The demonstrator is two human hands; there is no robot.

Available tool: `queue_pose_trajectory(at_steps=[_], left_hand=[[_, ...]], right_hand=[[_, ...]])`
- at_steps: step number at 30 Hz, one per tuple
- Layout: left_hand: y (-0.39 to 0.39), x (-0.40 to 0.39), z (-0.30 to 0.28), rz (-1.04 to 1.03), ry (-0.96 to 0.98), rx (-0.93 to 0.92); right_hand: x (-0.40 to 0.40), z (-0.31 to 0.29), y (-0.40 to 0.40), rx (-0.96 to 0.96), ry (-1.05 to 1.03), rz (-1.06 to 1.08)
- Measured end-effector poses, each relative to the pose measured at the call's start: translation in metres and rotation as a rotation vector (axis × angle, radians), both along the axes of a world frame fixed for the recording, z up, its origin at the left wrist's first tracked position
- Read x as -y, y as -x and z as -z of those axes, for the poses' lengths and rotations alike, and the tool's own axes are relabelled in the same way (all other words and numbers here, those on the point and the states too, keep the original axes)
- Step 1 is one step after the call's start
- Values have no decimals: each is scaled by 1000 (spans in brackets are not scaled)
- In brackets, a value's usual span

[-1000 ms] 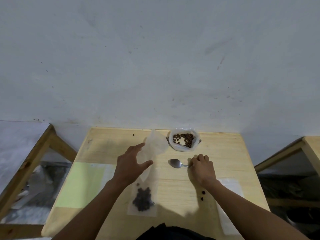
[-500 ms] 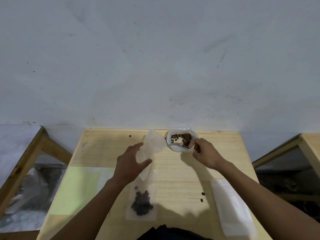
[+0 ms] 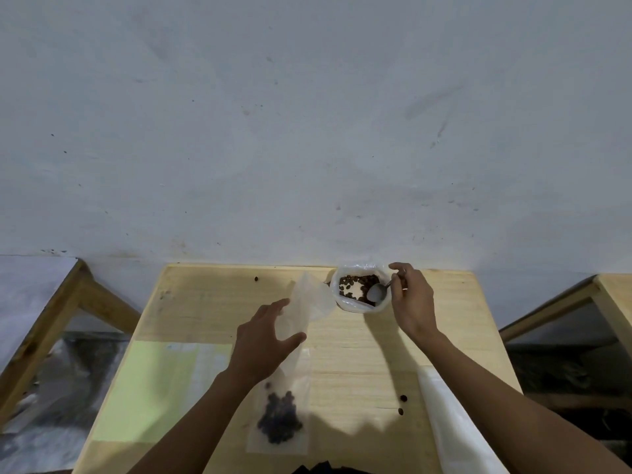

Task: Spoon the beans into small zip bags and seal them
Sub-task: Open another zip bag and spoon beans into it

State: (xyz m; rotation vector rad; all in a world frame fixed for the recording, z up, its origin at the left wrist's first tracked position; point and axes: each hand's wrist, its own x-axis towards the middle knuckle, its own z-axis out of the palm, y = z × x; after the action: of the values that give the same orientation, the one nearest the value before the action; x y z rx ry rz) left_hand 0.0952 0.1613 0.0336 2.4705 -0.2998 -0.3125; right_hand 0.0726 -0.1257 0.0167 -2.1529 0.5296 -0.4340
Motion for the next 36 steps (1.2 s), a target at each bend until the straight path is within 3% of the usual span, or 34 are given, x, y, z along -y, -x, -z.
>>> queue_pose_trajectory(at_steps=[3, 13, 19, 27, 36], left_hand=[[2, 0, 3, 3, -1, -10], [7, 1, 9, 18, 1, -20], [5, 1, 12, 18, -3, -28], [2, 2, 15, 24, -10, -39], [-13, 12, 13, 86, -108, 0]], right_hand=[[-6, 3, -5, -27, -27, 78], [-18, 11, -22, -220, -578, 537], [-29, 14, -24, -299, -730, 513], [-21, 17, -9, -183, -760, 588], [-1, -14, 3, -50, -671, 475]])
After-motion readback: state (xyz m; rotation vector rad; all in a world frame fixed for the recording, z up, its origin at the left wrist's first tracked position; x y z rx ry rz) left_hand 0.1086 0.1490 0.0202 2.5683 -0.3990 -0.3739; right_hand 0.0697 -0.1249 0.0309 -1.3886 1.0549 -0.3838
